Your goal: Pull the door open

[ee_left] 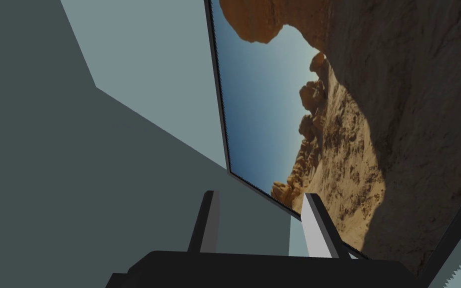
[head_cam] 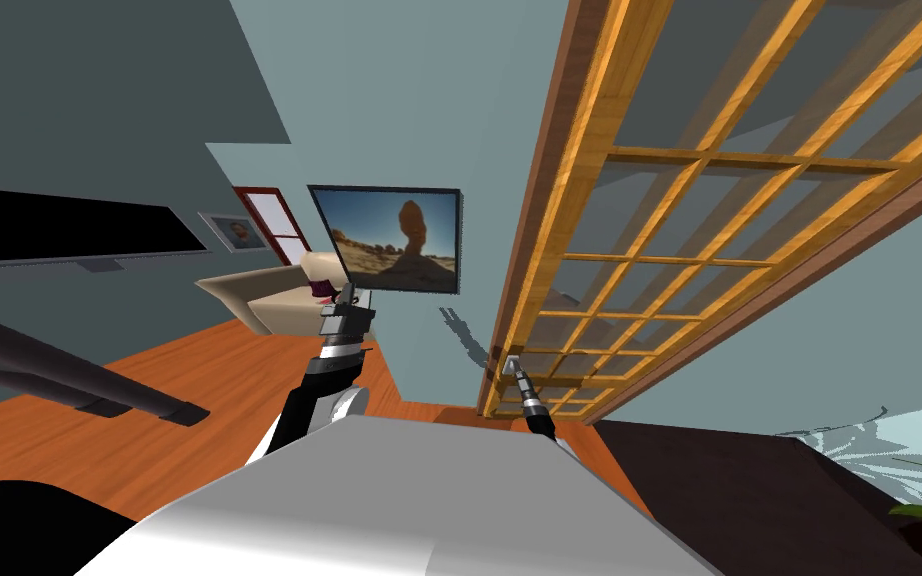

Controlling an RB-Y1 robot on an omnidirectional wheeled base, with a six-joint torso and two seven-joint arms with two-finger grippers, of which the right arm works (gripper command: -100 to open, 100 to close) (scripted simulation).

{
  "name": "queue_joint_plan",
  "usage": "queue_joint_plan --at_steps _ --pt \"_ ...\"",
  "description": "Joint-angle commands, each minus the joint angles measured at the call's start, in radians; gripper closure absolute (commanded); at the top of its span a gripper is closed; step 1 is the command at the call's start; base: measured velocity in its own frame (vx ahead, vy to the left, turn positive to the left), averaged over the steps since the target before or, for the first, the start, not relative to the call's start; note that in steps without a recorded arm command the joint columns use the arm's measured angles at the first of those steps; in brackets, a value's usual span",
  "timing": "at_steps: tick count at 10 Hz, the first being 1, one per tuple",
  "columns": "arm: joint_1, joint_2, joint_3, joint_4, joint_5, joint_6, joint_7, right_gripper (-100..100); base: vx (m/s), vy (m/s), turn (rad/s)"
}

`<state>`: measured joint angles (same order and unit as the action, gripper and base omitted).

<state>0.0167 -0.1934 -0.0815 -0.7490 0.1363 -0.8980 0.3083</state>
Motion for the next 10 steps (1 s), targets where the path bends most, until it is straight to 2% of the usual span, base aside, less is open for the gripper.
queue_joint_plan --at_steps 1,3,4,6,7,10 --pt "0.004 0.019 0.033 -0.001 -0.015 -0.006 -0.050 100 -0.047 -0.024 0.130" --pt "0.004 0.019 0.033 -0.001 -0.015 -0.006 -0.059 100 -0.023 -0.005 0.015" --pt "0.005 0.015 0.040 -0.001 -0.038 -0.005 -0.100 100 -0.019 -0.017 0.066" --pt "0.005 0.015 0.040 -0.001 -0.038 -0.005 -0.100 100 -0.019 -0.008 0.043" --pt "0.006 0.010 0.047 -0.001 -0.061 -0.005 -0.142 100 -0.014 -0.014 0.133" --pt "0.006 0.010 0.047 -0.001 -0.061 -0.005 -0.142 100 -0.016 -0.004 0.009"
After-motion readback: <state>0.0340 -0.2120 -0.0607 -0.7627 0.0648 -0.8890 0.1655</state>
